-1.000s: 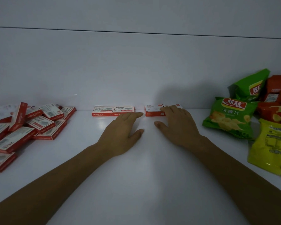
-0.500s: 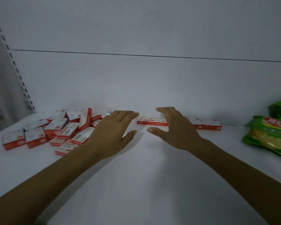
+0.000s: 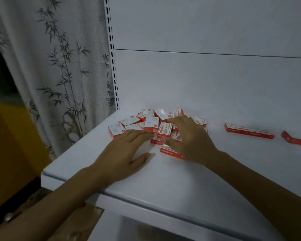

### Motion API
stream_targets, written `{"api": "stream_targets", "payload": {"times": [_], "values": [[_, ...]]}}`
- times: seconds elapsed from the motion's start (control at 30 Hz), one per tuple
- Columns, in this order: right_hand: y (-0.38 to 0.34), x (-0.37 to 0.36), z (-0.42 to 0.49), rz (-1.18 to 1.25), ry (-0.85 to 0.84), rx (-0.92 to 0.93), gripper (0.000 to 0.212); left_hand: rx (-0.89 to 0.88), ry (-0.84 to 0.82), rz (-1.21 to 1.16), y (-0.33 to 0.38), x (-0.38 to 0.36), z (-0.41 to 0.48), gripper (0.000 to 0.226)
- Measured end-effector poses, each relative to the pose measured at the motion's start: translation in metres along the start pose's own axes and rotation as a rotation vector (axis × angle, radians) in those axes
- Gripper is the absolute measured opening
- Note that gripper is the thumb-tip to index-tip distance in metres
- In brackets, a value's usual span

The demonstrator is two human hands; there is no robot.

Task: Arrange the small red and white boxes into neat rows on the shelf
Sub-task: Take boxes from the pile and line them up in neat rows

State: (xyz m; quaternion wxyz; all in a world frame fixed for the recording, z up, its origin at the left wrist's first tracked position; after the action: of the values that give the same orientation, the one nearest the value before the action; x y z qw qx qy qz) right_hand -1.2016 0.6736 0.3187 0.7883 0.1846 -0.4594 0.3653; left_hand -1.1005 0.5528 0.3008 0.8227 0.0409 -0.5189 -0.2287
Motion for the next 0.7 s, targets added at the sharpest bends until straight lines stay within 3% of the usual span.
{"api": "stream_targets", "payload": {"times": [0.2, 0.37, 0.57, 0.7], "values": [[0.006, -0.005, -0.007, -0.133, -0.096, -0.103, 0.063, -0.17, -0.044, -0.033, -0.003, -0.006, 0.017, 0.047], [0.018, -0.011, -0.024, -0.06, -0.178, -0.127, 0.05, -0.293, -0.037, -0.122, 0.012, -0.024, 0.05, 0.047], [0.038, -0.012, -0.041, 0.164, 0.034, -0.334, 0.066, -0.2, -0.039, -0.211, 0.008, -0.04, 0.054, 0.046], [0.044, -0.013, -0.044, 0.168, 0.04, -0.384, 0.066, -0.226, -0.028, -0.283, 0.011, -0.038, 0.051, 0.048]]}}
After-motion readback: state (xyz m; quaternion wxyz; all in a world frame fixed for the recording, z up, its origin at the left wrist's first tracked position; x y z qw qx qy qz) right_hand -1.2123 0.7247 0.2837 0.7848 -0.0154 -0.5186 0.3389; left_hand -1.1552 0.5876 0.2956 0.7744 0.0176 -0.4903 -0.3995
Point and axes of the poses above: each hand's wrist, its own z-axis towards the middle knuckle, its own x-axis out of the back of the hand, y = z × x, the point moved 8 cm from there along z, towards the middle knuckle, and after that the axes turned 12 degrees about -z, right-handed, at the moved point
